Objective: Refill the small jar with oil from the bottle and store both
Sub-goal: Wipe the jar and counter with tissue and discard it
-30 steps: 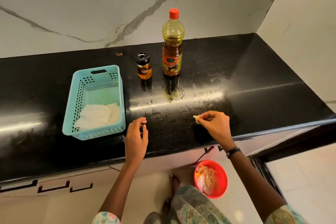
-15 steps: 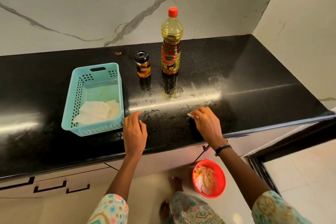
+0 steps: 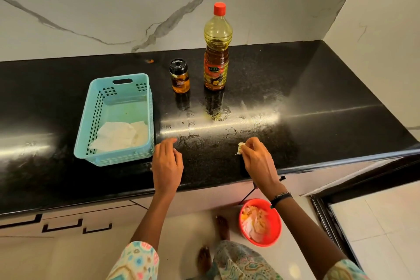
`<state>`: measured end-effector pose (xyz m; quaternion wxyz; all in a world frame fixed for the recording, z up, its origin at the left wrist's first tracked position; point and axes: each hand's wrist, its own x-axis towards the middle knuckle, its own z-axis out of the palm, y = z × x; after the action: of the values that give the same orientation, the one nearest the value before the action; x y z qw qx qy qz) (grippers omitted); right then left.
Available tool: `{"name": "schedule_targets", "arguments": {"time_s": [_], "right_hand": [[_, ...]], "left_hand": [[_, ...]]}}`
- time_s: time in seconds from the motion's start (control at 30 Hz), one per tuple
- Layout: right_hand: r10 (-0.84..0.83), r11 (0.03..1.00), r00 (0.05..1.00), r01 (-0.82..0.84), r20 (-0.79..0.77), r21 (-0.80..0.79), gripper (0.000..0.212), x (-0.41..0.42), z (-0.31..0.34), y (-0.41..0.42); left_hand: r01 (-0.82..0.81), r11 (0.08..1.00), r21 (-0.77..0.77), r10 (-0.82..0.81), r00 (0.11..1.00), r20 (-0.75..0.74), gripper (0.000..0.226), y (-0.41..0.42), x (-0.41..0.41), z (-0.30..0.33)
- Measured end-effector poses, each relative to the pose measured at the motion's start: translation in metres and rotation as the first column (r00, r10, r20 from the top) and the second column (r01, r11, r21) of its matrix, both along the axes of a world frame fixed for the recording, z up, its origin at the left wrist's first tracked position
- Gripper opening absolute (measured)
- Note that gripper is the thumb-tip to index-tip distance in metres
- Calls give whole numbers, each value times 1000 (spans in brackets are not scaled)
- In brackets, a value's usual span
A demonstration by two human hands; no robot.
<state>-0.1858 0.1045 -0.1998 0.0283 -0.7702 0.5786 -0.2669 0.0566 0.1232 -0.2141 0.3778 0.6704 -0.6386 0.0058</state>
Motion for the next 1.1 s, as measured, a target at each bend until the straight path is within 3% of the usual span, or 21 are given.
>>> {"name": "schedule_targets", "arguments": {"time_s": [0.07, 0.13, 0.3, 0.47, 0.53, 0.7, 0.8, 0.93, 1.1], "right_hand": [[15, 999, 999, -16, -30, -33, 8, 4, 1, 4], [69, 992, 980, -88, -185, -94, 17, 5, -3, 12], [58, 994, 934, -20, -352, 110, 64, -5, -17, 42], [-83, 966, 929, 165, -362, 201, 82, -3, -5, 9], [-69, 947, 938, 168, -339, 272, 91, 7, -4, -4], [45, 960, 936, 57, -350, 273, 85, 12, -8, 21], [-26, 957, 929, 129, -369, 259, 84, -2, -8, 24], [-136, 924, 952, 222, -273, 312, 93, 12, -2, -17], [25, 932, 965, 72, -260, 356, 103, 35, 4, -28]], "left_hand": [[6, 1000, 12, -6, 1000, 17, 21, 0, 0, 0], [13, 1000, 28, -14, 999, 31, 21, 0, 0, 0], [-7, 999, 38, 7, 1000, 18, 21, 0, -1, 0], [-1, 999, 35, 0, 1000, 24, 20, 0, -1, 0], [-1, 999, 34, 0, 1000, 27, 20, 0, -1, -1], [-5, 1000, 31, 4, 1000, 22, 19, 0, -1, 0], [-11, 999, 33, 10, 1000, 21, 19, 0, -1, 0], [-10, 999, 30, 9, 999, 35, 19, 0, -1, -1], [-13, 999, 43, 12, 999, 40, 18, 0, -2, 0]]}}
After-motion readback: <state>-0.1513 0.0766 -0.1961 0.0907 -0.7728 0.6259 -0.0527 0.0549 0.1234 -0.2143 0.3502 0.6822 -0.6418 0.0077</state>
